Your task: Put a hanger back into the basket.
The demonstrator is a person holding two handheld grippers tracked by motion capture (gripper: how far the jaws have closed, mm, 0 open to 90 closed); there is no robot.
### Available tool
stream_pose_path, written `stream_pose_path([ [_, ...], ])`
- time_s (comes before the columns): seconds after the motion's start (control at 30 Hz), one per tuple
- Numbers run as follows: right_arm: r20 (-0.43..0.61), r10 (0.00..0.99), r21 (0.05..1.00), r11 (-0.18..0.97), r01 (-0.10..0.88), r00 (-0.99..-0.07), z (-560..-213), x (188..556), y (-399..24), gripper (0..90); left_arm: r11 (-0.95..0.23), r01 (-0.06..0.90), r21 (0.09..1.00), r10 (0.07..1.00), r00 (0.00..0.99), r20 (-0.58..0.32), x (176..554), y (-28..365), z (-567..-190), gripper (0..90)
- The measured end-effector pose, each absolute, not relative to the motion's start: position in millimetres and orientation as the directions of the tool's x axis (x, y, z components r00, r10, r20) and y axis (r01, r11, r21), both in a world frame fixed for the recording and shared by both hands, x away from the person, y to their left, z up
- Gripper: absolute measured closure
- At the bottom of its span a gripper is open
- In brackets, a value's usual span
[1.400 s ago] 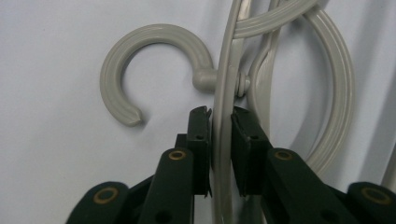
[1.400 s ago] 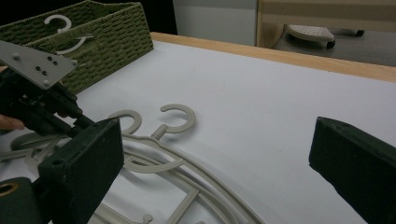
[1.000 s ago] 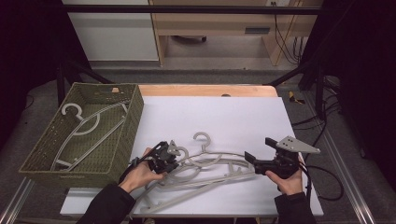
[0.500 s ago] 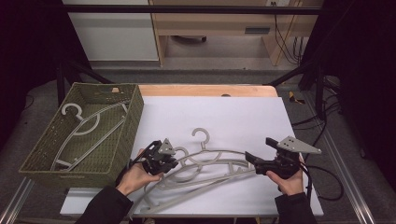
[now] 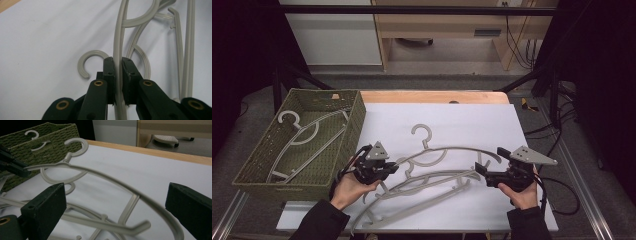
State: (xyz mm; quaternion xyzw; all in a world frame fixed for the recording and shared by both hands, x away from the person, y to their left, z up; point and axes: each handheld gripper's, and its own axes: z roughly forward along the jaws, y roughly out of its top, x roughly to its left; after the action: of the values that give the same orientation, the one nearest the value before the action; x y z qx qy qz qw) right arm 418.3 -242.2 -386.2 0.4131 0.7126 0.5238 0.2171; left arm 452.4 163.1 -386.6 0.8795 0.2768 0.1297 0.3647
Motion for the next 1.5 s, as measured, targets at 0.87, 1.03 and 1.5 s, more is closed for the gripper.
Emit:
stream_pose_path([
  [0.87, 0.134, 0.826, 0.925, 0.093, 0.367, -0.548, -386, 418, -244, 2.4, -0.473, 0.388, 0.791, 0.696, 0.715, 0.066, 444, 212, -340, 82.3],
  [1.03, 0.135, 0.825, 0.926, 0.093, 0.367, -0.549, -385, 418, -244, 2.3, -0.463, 0.378, 0.802, 0.710, 0.700, 0.080, 442, 227, -329, 82.3],
  [1.5, 0.137, 0.825, 0.924, 0.094, 0.372, -0.549, -386, 418, -243, 2.3, -0.459, 0.392, 0.797, 0.752, 0.649, 0.114, 453, 265, -309, 82.5],
])
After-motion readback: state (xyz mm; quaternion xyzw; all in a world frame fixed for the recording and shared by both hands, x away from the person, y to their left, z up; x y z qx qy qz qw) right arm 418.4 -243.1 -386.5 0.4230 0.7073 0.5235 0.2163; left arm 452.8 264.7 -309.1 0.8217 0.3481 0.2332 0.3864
